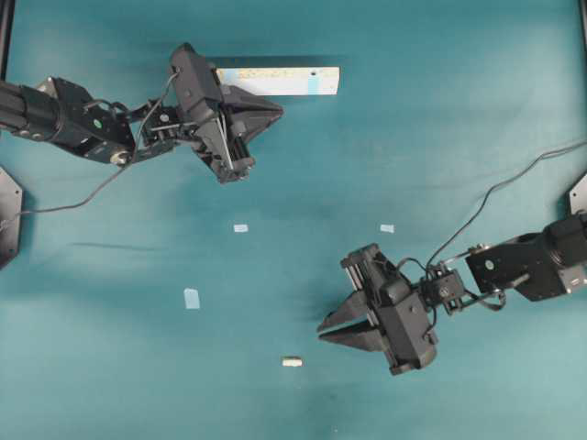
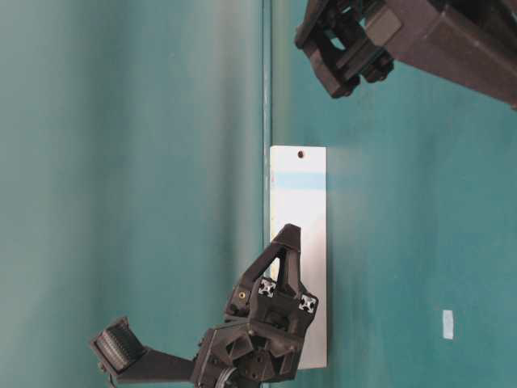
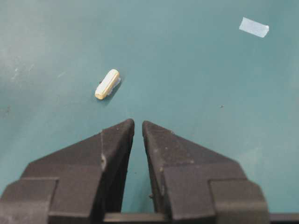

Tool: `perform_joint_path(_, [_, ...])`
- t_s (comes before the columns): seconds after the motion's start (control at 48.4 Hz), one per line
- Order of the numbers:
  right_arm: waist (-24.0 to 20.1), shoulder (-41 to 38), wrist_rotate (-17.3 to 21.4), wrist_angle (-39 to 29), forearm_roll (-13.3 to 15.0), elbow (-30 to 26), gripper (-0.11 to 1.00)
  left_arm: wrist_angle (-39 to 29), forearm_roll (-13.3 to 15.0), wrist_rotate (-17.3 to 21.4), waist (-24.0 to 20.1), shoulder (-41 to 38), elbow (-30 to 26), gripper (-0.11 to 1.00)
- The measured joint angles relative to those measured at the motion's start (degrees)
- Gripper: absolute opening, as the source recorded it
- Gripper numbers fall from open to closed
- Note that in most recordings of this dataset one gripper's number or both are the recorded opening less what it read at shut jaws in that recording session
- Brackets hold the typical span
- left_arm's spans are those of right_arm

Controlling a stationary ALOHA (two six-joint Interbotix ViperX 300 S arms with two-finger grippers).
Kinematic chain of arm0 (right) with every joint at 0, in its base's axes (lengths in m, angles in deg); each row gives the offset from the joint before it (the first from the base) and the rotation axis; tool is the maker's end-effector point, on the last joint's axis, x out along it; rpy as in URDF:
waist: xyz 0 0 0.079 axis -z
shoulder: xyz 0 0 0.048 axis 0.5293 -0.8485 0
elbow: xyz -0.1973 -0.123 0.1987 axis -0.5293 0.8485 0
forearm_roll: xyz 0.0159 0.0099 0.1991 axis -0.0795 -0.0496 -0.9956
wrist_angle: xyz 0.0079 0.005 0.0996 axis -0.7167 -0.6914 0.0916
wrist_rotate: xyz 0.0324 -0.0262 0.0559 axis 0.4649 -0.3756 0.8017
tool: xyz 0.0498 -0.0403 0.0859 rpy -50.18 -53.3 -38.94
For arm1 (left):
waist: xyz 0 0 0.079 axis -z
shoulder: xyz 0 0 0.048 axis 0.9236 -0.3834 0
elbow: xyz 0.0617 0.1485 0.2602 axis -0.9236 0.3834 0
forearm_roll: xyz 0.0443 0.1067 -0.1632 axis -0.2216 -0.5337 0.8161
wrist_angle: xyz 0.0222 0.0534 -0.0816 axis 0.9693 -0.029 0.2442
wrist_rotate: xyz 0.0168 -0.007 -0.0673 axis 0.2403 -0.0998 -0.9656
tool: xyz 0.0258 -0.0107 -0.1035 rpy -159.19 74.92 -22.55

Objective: Move the wooden board into place and insert the rod into its hole.
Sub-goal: 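Lower the left gripper onto the end of the particleboard strip and grasp it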

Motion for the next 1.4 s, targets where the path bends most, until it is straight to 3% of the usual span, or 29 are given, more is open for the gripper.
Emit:
perform_joint_path(0.124, [0.35,0.26,0.00,-3.08,0.00,-0.44,0.06,-10.37,-1.76,-0.09,0.35,1.67,-1.67,0.00])
perform_joint_path(0.186, [0.62,1.23,-0.09,-5.98,0.09,-1.05,0.00,-15.47,-1.93,0.00,0.62,2.55,-2.81,0.00])
perform_joint_path(0.392, [0.79,8.09,0.00,-20.92,2.99,-3.16,0.00,-29.62,-2.46,1.93,0.53,9.23,-5.89,0.00])
perform_joint_path(0.64, [0.79,13.71,2.55,-35.95,3.78,-4.92,0.00,-43.77,-2.46,9.93,0.35,18.37,-5.89,0.01])
perform_joint_path(0.702, [0.79,13.97,3.43,-38.58,3.78,-5.71,0.00,-47.55,-2.46,12.04,0.00,19.60,-5.98,0.12])
perform_joint_path(0.826, [0.79,13.97,5.36,-44.03,3.78,-8.09,0.00,-52.65,-2.55,16.79,-1.58,20.48,-5.63,0.46])
perform_joint_path(0.95, [0.79,13.97,7.03,-49.48,3.78,-10.63,0.00,-53.44,-2.55,21.62,-3.87,20.48,-5.45,0.77])
perform_joint_path(1.012, [0.79,13.97,7.65,-51.68,3.78,-11.78,0.00,-53.53,-2.55,23.64,-5.27,20.48,-5.45,0.87])
perform_joint_path(1.239, [0.79,13.18,11.78,-61.35,3.60,-17.31,0.00,-53.61,-2.55,30.15,-10.55,20.48,-6.15,0.90])
perform_joint_path(1.322, [0.79,12.74,12.22,-61.61,3.60,-17.84,0.11,-53.53,-2.55,31.55,-10.55,20.30,-6.50,0.90])
perform_joint_path(1.404, [0.79,12.22,12.57,-61.79,3.60,-18.11,0.33,-53.35,-2.46,31.90,-10.55,19.34,-6.86,0.90])
